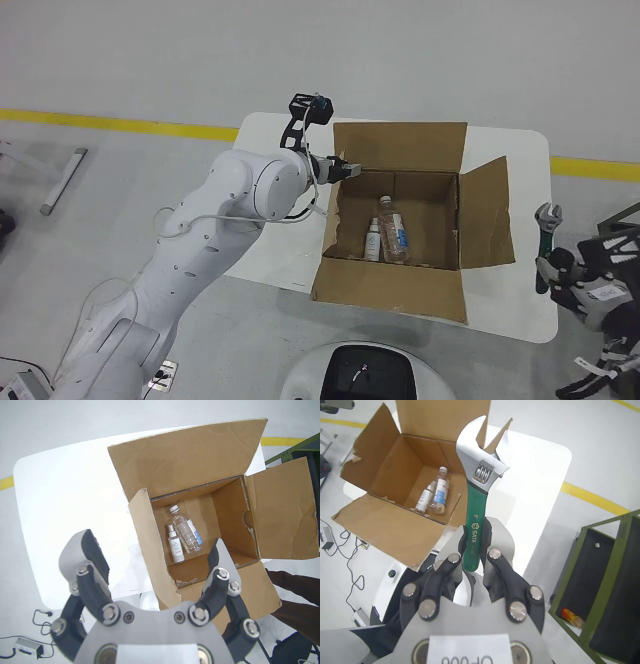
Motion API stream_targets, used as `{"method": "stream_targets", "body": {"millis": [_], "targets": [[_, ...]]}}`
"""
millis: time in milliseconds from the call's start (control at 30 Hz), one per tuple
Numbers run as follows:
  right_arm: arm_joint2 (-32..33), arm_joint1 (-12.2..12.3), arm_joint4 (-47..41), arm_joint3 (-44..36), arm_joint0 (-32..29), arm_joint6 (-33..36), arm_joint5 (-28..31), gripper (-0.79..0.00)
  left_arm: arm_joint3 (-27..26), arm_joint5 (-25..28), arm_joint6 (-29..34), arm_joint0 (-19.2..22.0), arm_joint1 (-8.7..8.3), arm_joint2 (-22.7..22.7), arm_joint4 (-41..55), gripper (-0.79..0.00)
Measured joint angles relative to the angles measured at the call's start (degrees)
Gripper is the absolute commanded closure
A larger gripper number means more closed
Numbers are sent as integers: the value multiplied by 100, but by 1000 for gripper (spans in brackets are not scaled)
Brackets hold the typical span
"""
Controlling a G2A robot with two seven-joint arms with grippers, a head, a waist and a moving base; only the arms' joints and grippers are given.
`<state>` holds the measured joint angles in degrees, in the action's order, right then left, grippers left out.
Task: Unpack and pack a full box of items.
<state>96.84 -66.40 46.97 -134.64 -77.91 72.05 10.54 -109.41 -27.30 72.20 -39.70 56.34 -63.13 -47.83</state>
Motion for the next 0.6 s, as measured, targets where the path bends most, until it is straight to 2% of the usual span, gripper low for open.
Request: {"method": "stream_targets", "body": {"millis": [267,600], "targets": [[-810,32,407,53,191,-41,-75,0,0,0,0,0,0,0,0,-785],[-1866,-14,964,830,887,-329,-618,0,0,0,0,0,0,0,0,-785]]}}
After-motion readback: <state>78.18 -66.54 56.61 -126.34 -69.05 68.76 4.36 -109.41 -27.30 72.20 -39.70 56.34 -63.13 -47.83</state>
